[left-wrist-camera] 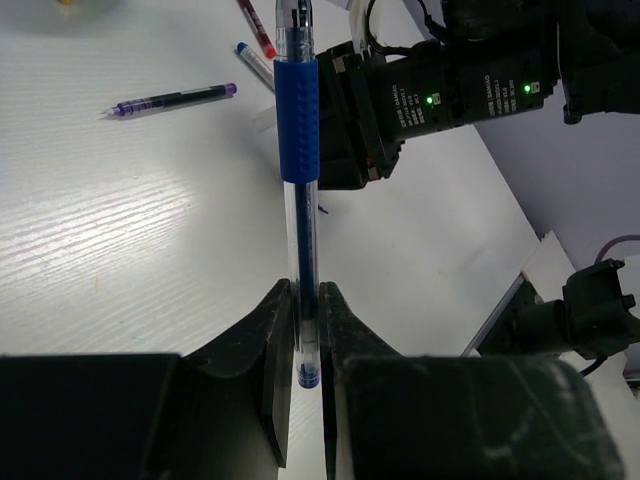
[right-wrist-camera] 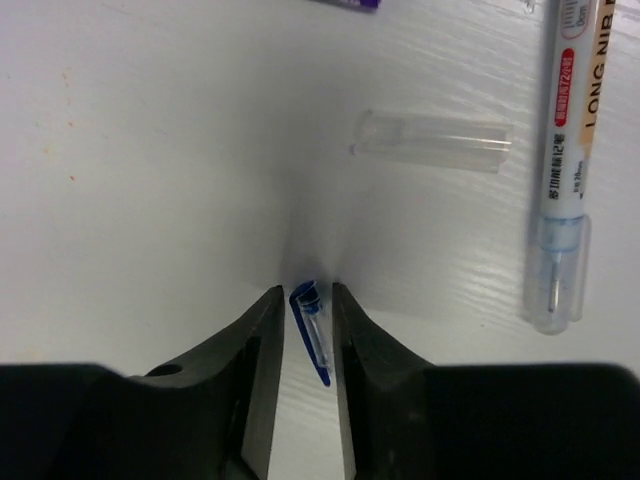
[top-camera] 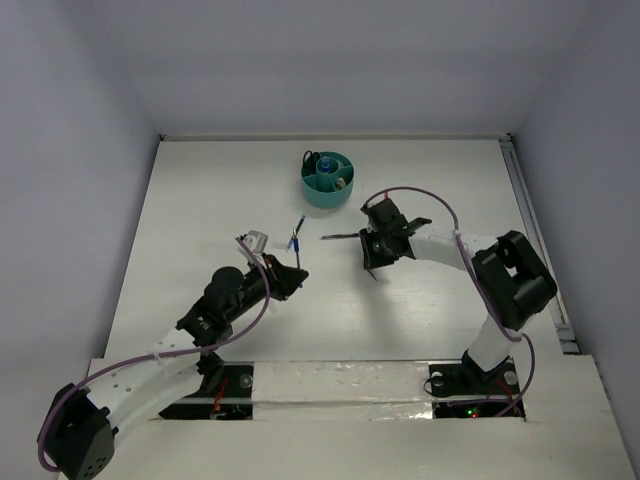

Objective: Sort the stationery into containers
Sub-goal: Close the pen cap on the pen.

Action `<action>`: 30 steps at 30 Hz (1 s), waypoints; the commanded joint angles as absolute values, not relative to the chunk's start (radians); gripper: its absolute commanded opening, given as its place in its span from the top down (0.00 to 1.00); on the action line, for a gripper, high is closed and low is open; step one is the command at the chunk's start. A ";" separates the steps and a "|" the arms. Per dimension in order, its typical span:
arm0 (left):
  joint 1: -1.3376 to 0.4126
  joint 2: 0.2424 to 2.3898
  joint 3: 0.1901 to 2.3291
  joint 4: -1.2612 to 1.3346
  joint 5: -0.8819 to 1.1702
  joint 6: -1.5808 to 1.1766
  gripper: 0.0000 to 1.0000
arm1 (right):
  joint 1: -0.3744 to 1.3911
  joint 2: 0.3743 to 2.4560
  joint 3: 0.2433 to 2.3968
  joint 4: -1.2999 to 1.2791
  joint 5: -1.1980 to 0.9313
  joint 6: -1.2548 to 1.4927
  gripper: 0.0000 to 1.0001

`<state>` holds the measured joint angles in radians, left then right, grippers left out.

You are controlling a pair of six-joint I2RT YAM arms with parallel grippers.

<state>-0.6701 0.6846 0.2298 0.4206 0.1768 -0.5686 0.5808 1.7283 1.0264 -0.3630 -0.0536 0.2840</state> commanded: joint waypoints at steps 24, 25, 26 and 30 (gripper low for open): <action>-0.667 0.653 0.239 0.425 0.169 -0.571 1.00 | 0.713 1.796 1.135 -0.514 0.083 0.127 0.48; -0.667 0.653 0.239 0.423 0.167 -0.571 1.00 | 0.713 1.808 1.153 -0.529 0.092 0.126 0.48; -0.667 0.647 0.236 0.420 0.167 -0.571 1.00 | 0.722 1.819 1.160 -0.538 0.119 0.127 0.51; -0.667 0.637 0.233 0.416 0.164 -0.571 1.00 | 0.723 1.844 1.161 -0.555 0.137 0.149 0.69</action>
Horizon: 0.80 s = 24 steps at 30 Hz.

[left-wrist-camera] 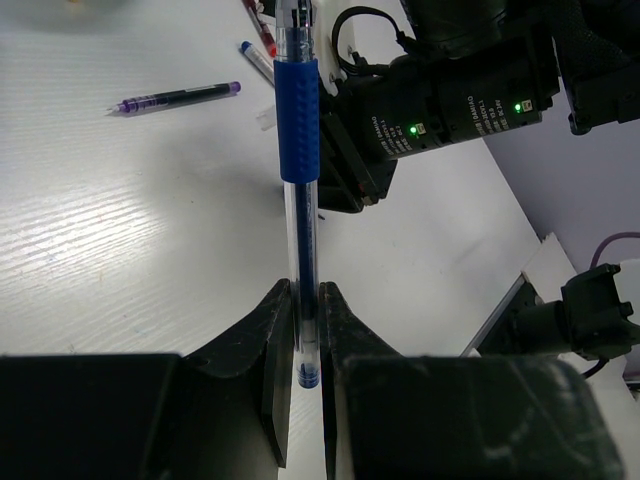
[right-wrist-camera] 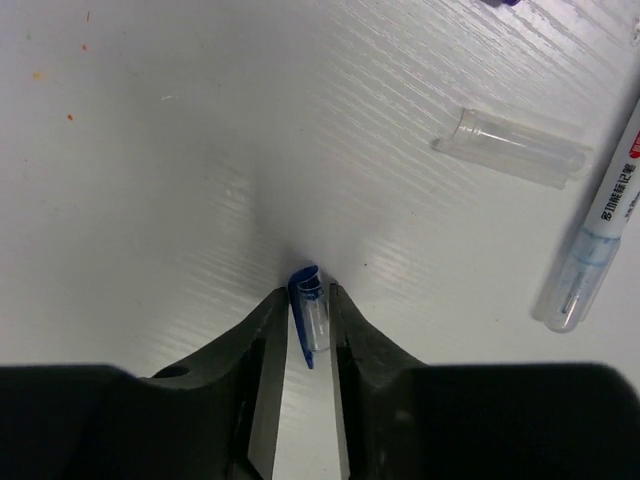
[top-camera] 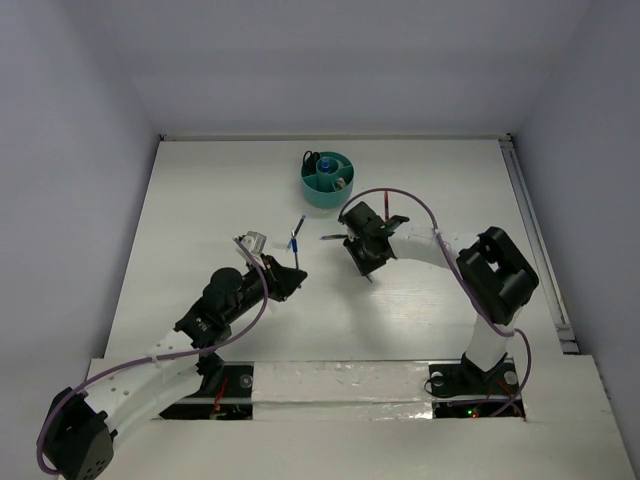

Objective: Sort the stationery into containers
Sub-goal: Close the pen cap on the pen.

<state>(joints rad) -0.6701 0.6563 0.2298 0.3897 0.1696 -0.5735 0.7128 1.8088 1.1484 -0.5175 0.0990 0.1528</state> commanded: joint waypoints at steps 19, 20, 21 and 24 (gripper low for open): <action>-0.667 0.627 0.227 0.408 0.170 -0.580 1.00 | 0.723 1.862 1.144 -0.566 0.094 0.206 0.79; -0.667 0.624 0.227 0.403 0.172 -0.580 1.00 | 0.723 1.865 1.140 -0.561 0.084 0.206 0.87; -0.667 0.621 0.227 0.400 0.173 -0.581 1.00 | 0.723 1.870 1.138 -0.560 0.081 0.207 0.90; -0.667 0.606 0.224 0.384 0.172 -0.581 1.00 | 0.723 1.870 1.132 -0.561 0.080 0.209 1.00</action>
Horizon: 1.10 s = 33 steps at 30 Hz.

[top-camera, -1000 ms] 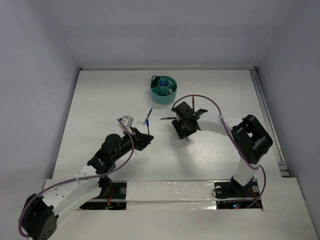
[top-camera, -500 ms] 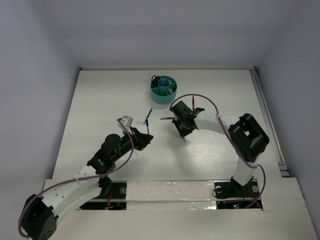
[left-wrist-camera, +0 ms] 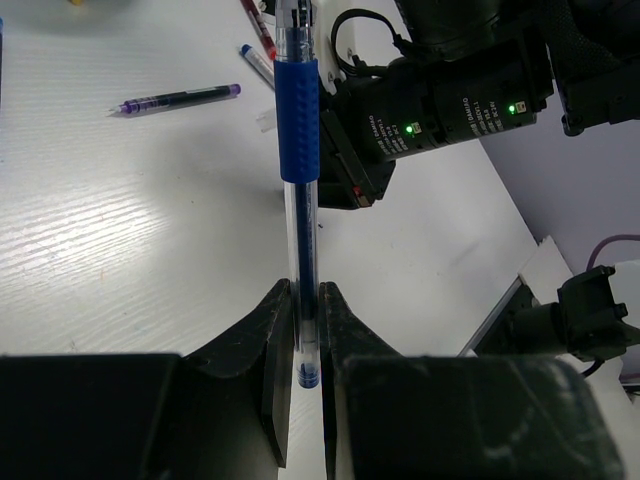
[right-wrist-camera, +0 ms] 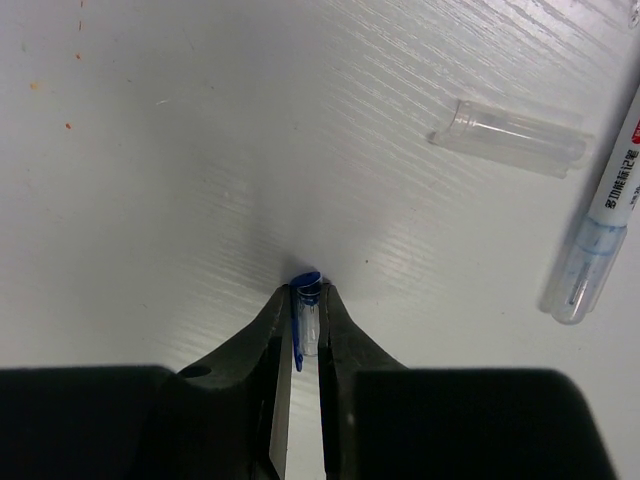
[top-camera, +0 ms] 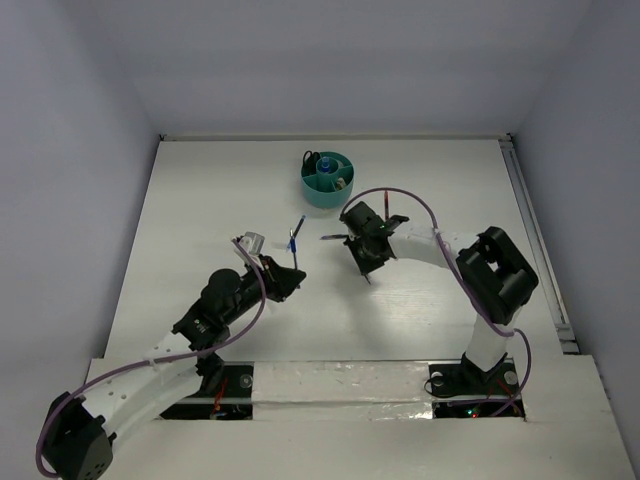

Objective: Sort the stationery into containers
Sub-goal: Close the pen cap on the pen.

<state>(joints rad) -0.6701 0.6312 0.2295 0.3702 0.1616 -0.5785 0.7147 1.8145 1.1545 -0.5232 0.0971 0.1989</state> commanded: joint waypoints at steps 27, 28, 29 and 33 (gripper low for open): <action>-0.667 0.752 0.250 0.517 0.391 -0.706 1.00 | 0.804 1.270 0.850 0.555 0.055 0.660 1.00; -0.667 0.756 0.252 0.523 0.402 -0.707 1.00 | 0.814 1.273 0.851 0.567 0.054 0.663 1.00; -0.667 0.761 0.252 0.531 0.405 -0.712 1.00 | 0.815 1.278 0.854 0.575 0.052 0.664 1.00; -0.667 0.773 0.268 0.540 0.417 -0.704 1.00 | 0.836 1.318 0.874 0.597 0.019 0.664 1.00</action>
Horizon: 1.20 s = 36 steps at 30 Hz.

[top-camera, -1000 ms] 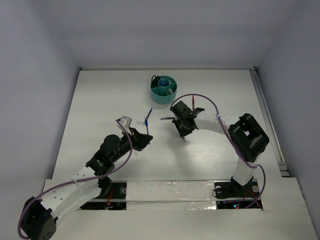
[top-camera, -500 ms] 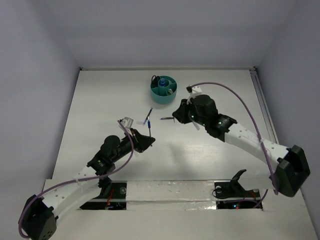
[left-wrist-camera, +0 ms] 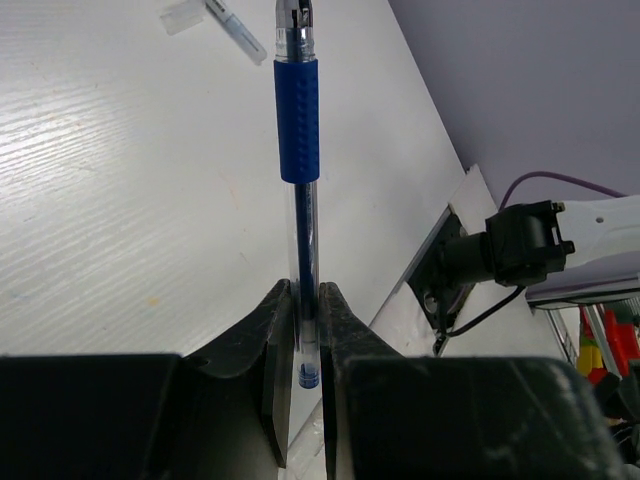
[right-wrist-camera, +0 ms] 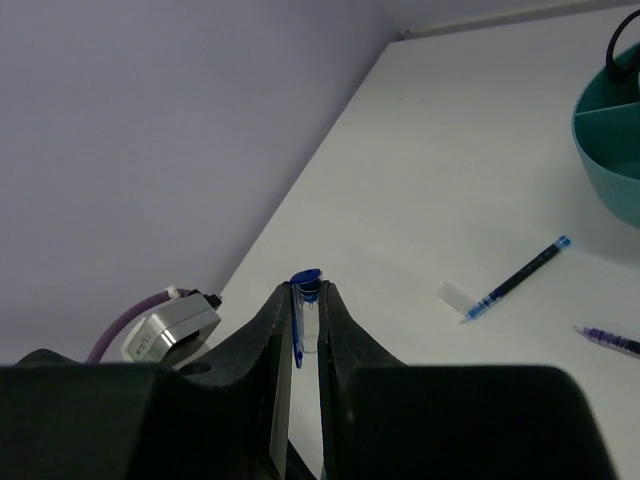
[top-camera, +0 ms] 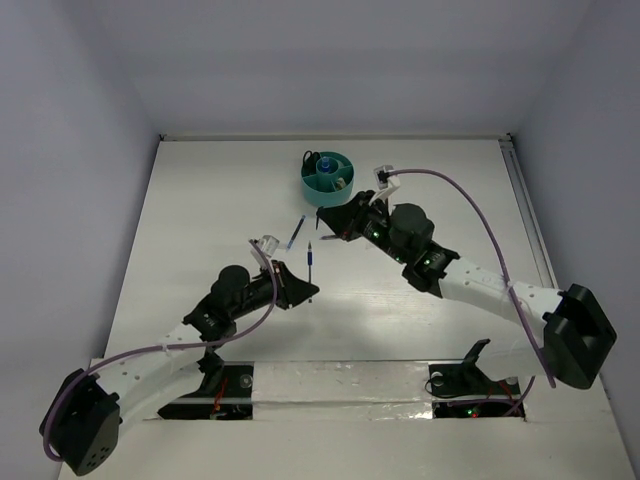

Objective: Sort the stationery into containers
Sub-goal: Close the pen cap on the pen.

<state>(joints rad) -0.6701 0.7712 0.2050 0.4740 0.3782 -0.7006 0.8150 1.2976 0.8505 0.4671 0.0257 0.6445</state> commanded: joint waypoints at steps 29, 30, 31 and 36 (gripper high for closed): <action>-0.667 0.739 0.281 0.519 0.385 -0.687 1.00 | 0.856 1.397 0.884 0.588 -0.055 0.669 1.00; -0.667 0.741 0.282 0.518 0.384 -0.686 1.00 | 0.856 1.397 0.885 0.592 -0.055 0.669 1.00; -0.667 0.742 0.281 0.517 0.385 -0.684 1.00 | 0.856 1.397 0.887 0.595 -0.055 0.669 1.00; -0.667 0.733 0.276 0.514 0.370 -0.681 1.00 | 0.856 1.393 0.890 0.591 -0.052 0.666 1.00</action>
